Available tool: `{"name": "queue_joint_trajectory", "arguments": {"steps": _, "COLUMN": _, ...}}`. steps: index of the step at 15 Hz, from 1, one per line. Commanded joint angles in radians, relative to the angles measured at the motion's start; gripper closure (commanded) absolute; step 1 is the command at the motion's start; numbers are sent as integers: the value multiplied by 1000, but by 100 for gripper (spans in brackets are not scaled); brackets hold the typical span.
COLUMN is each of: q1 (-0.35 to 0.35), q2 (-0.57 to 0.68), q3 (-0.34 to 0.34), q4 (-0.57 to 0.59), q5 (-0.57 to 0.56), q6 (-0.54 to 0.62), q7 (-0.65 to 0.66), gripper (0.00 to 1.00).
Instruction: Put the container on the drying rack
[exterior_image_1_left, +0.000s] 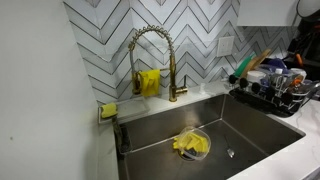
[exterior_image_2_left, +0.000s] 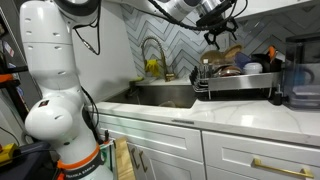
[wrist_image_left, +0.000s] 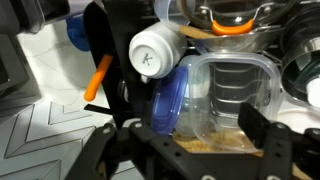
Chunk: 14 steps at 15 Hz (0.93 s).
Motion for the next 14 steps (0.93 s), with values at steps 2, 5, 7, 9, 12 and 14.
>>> {"name": "queue_joint_trajectory", "arguments": {"steps": 2, "q1": 12, "q2": -112, "q3": -12, "q4": -38, "q5": -82, "q6": -159, "q7": 115, "gripper": 0}}
{"name": "queue_joint_trajectory", "arguments": {"steps": 5, "q1": -11, "q2": -182, "q3": -16, "q4": -56, "q5": 47, "q6": -311, "q7": 154, "gripper": 0}}
{"name": "queue_joint_trajectory", "arguments": {"steps": 7, "q1": -21, "q2": -227, "q3": -29, "q4": -77, "q5": 127, "q6": -379, "q7": 168, "gripper": 0}}
{"name": "queue_joint_trajectory", "arguments": {"steps": 9, "q1": -33, "q2": -281, "q3": -51, "q4": -115, "q5": 242, "q6": -386, "q7": 141, "gripper": 0}}
{"name": "queue_joint_trajectory", "arguments": {"steps": 12, "q1": -38, "q2": -360, "q3": -89, "q4": -204, "q5": 358, "q6": -301, "q7": 108, "gripper": 0}}
{"name": "queue_joint_trajectory", "arguments": {"steps": 14, "q1": -37, "q2": -401, "q3": -113, "q4": -254, "q5": 404, "q6": -248, "q7": 77, "gripper": 0}}
